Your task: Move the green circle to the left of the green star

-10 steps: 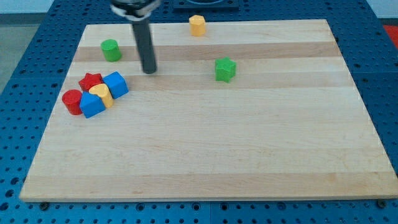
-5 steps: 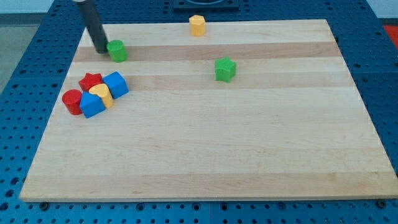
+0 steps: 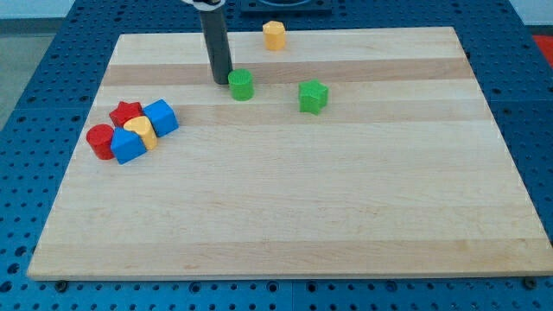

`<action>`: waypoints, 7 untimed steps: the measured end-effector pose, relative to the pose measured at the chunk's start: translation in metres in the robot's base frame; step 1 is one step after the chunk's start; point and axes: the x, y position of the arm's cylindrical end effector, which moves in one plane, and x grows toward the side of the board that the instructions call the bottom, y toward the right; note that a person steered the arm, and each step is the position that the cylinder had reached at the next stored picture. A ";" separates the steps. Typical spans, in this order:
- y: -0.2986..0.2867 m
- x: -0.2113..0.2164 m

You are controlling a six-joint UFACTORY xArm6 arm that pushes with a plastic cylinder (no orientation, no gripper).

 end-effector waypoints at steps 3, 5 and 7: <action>0.031 0.001; 0.044 0.008; 0.052 0.010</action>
